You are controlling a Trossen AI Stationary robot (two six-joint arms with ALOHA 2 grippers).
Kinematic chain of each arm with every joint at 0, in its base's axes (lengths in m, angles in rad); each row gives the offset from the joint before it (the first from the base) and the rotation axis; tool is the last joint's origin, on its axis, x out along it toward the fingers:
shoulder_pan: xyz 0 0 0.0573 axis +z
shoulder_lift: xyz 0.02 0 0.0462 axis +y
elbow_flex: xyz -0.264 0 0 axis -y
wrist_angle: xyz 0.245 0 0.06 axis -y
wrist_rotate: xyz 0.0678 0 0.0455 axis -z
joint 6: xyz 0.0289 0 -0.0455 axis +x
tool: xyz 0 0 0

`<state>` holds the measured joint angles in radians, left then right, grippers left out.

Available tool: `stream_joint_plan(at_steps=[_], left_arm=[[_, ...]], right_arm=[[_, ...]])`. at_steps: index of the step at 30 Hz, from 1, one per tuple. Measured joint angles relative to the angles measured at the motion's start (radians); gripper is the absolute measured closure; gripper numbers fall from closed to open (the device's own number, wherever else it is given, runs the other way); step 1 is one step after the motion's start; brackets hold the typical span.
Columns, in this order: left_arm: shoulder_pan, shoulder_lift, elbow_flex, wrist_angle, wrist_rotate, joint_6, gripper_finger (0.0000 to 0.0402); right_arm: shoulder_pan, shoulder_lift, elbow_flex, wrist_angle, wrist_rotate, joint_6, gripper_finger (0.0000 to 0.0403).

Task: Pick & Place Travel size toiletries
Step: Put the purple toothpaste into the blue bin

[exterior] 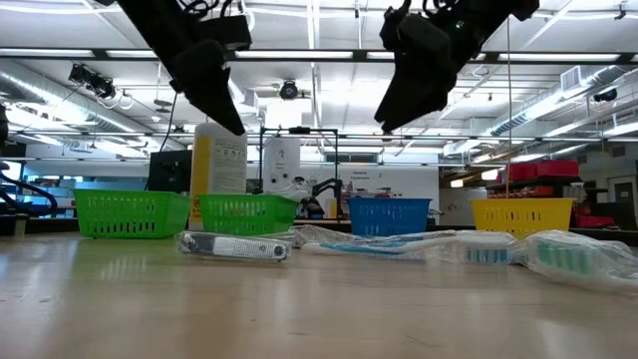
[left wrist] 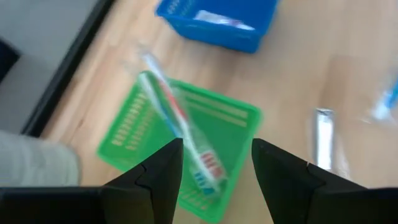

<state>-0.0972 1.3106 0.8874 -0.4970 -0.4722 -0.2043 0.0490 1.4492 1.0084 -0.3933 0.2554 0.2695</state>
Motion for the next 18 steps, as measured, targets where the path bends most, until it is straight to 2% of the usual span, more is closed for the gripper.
stream_joint_plan(at_steps=[3,10,15,18], left_arm=[[-0.016,0.0,-0.003,-0.003,0.051,0.05,0.02],[-0.035,0.0,-0.003,-0.003,0.068,0.16,0.02],[-0.034,-0.008,-0.003,-0.012,0.097,0.16,0.02],[-0.034,-0.009,-0.022,0.018,0.103,0.186,0.02]], right_arm=[[0.025,0.026,0.0,0.001,-0.003,0.004,0.0167],[0.132,0.047,0.0,0.001,-0.084,0.066,0.0172],[0.23,0.047,0.0,0.001,-0.069,0.183,0.0189],[0.275,0.047,0.0,0.0,-0.007,0.229,0.0193]])
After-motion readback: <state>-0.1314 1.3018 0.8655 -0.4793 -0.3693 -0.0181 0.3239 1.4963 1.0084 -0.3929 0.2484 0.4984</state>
